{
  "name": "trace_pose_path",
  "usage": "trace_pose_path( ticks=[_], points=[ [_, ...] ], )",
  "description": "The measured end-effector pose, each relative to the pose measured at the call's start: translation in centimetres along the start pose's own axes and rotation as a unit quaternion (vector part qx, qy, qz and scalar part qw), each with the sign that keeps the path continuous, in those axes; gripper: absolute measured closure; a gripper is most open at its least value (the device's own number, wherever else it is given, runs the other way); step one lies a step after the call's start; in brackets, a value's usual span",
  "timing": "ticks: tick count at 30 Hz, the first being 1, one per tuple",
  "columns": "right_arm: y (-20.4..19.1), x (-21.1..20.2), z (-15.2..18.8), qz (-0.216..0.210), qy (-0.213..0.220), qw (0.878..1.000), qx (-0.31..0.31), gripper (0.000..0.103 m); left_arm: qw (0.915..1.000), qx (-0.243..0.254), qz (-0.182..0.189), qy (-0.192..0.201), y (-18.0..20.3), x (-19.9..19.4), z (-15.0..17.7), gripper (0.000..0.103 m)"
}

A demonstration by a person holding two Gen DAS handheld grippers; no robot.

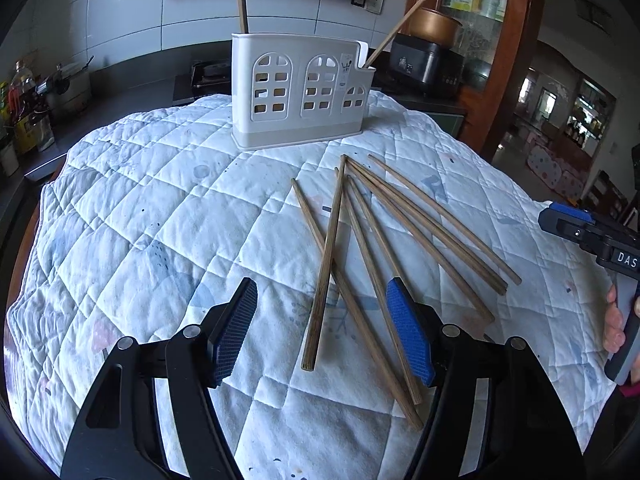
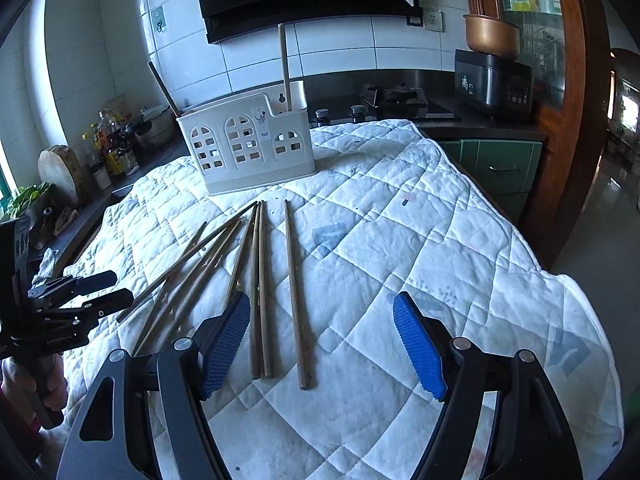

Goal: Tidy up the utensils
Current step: 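Lower the left tool onto a chopstick and close it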

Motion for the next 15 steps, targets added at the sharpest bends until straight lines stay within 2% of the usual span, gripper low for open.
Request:
trace_pose_path(
  ticks=[8,10,15],
  points=[
    [-0.4,0.7,0.3,0.007,-0.008,1.000,-0.015,0.031,1.0000,-0.002,0.001,-0.001,-0.3,0.2,0.0,0.037],
    [-0.4,0.8,0.4,0.009,-0.009,1.000,-0.015,0.022,1.0000,-0.006,0.002,-0.002,-0.4,0.3,0.0,0.035],
    [-0.7,1.0,0.6,0.015,-0.013,0.999,-0.026,0.018,0.9999,-0.007,0.010,-0.011,-0.4,0.9,0.1,0.035]
  ],
)
Point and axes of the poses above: each gripper's, at about its wrist camera, not at the fingertips, and x roughly the way its jaws point, y to its right, z to its underside, the point moved 2 cm from there along x, roughly the way its jaws point, and after that the axes turned 12 degrees about z, right-handed, at the moved point
